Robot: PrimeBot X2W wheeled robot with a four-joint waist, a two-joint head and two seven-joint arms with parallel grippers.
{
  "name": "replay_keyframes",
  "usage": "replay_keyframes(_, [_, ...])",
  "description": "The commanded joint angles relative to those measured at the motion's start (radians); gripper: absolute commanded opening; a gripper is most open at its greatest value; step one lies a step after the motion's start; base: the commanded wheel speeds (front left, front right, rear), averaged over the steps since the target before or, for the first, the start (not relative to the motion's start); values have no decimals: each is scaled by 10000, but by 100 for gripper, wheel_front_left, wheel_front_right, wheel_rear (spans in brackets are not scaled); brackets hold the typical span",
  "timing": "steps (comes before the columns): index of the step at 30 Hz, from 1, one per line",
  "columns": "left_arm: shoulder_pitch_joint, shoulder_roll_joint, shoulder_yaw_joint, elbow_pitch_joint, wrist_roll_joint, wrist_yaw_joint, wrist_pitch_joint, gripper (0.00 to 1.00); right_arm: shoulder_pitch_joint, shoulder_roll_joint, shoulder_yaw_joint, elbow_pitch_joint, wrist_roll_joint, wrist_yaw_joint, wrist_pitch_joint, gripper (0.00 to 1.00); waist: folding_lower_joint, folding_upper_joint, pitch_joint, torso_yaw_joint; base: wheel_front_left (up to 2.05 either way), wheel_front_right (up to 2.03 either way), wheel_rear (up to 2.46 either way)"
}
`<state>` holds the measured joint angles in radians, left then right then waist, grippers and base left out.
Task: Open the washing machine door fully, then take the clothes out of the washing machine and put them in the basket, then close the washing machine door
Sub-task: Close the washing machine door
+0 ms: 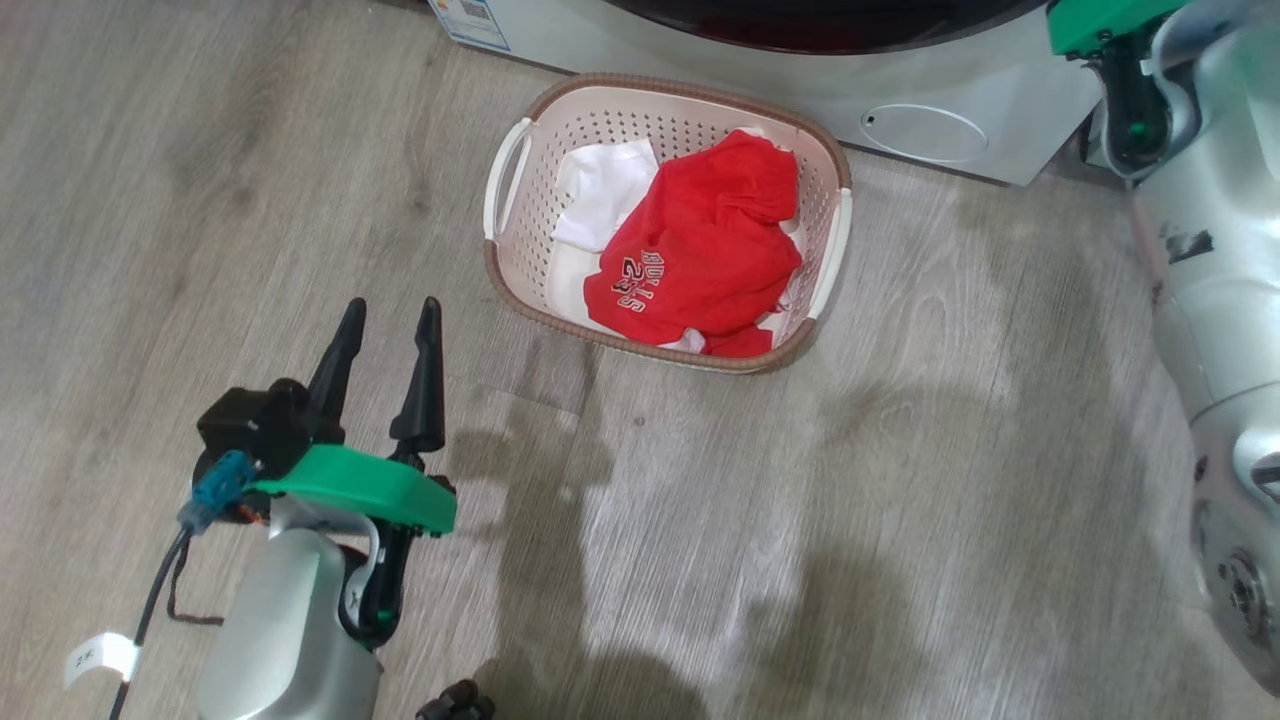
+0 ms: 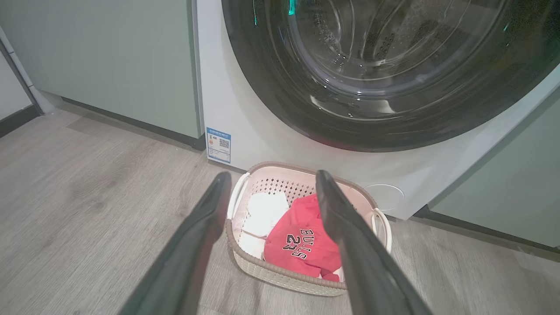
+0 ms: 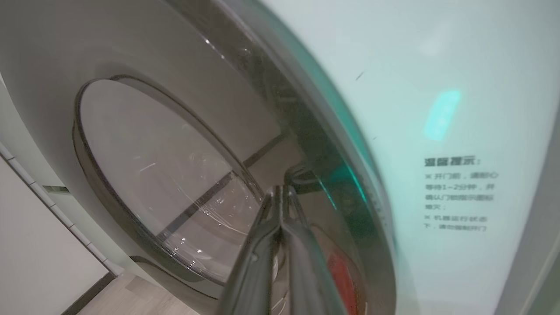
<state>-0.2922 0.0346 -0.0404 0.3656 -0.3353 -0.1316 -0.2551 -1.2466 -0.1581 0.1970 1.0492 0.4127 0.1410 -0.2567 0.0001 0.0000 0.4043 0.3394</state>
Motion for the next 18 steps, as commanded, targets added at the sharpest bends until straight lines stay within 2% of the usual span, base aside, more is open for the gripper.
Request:
replay_keyframes(1, [-288,159,312,-320,-97,10,-67,100,-642,48,-267,-184,-35,-103,-51,0,-1,0,37,1,0,0,0])
replay_keyframes(8, [-256,158,353,-305,-89,10,-67,100,-347,358,-136,-285,-260,-103,-51,0,-1,0,-226,-69,0,0,0])
replay_keyframes(13, [-91,162,516,-140,106,10,-67,100,654,600,163,-625,-39,-103,-51,0,-1,0,-906,-226,0,0,0])
replay_keyframes(17, [61,459,602,-18,108,10,-67,100,1746,785,476,-904,322,-103,-51,0,-1,0,-1676,-444,0,0,0])
replay_keyframes(18, [117,560,556,5,6,10,-67,100,2029,835,601,-959,509,-103,-51,8,-1,0,-1895,-519,0,0,0])
